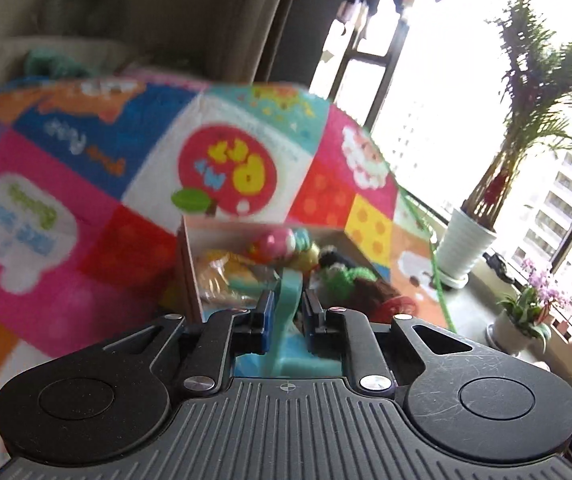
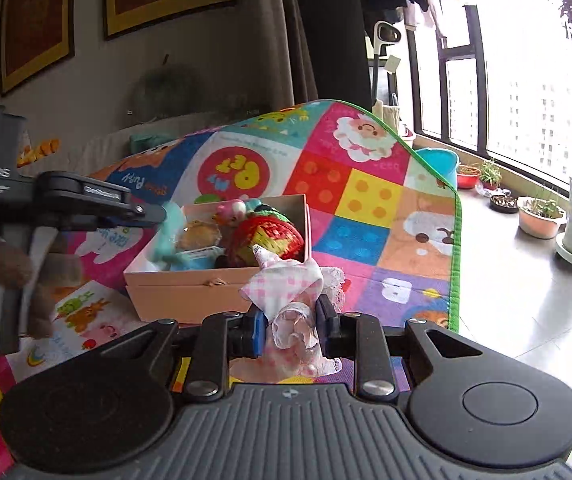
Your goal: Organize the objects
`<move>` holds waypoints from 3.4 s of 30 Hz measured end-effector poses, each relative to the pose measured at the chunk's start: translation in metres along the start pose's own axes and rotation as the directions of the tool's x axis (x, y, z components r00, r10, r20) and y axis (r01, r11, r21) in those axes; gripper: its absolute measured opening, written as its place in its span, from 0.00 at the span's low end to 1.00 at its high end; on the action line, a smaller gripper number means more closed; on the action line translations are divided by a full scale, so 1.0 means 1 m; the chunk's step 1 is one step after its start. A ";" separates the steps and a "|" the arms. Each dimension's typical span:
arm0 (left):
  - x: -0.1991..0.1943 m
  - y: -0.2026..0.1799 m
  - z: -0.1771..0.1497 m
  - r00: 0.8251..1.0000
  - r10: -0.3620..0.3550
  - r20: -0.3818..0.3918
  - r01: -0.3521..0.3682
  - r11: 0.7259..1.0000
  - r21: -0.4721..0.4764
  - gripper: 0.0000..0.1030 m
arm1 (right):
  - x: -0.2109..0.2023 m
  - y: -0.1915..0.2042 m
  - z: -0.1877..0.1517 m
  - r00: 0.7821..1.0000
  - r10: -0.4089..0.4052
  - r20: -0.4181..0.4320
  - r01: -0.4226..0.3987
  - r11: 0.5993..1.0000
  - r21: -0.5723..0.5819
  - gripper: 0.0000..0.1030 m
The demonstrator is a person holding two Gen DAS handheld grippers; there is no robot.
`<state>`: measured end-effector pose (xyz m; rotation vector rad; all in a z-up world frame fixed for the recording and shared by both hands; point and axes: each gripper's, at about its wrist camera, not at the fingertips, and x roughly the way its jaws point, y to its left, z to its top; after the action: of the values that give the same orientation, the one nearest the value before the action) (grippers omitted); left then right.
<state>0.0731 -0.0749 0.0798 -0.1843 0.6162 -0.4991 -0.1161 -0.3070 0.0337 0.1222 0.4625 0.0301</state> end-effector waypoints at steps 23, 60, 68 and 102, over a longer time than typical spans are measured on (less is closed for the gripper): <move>-0.109 0.091 -0.073 0.994 -0.103 -0.021 0.095 0.967 -0.237 0.16 | 0.211 0.069 0.143 0.960 0.017 -0.280 -0.003 0.999 0.050 0.52; -0.039 0.027 -0.017 0.996 0.024 -0.089 -0.028 0.999 -0.040 0.16 | 0.110 0.004 0.097 0.985 0.080 -0.151 -0.095 0.991 -0.098 0.44; 0.022 0.020 -0.005 0.950 0.223 -0.220 -0.217 0.975 0.052 0.20 | 0.115 -0.015 0.018 0.966 0.102 -0.238 -0.141 0.978 -0.154 0.47; -0.076 0.141 -0.024 0.940 0.341 0.020 -0.334 0.930 -0.151 0.82 | 0.173 0.107 0.024 0.948 0.131 -0.291 -0.137 0.991 -0.002 0.65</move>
<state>0.0604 0.0852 0.0553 -0.2225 0.6246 -0.1157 0.0488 -0.1933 -0.0086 0.1275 0.7475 0.1892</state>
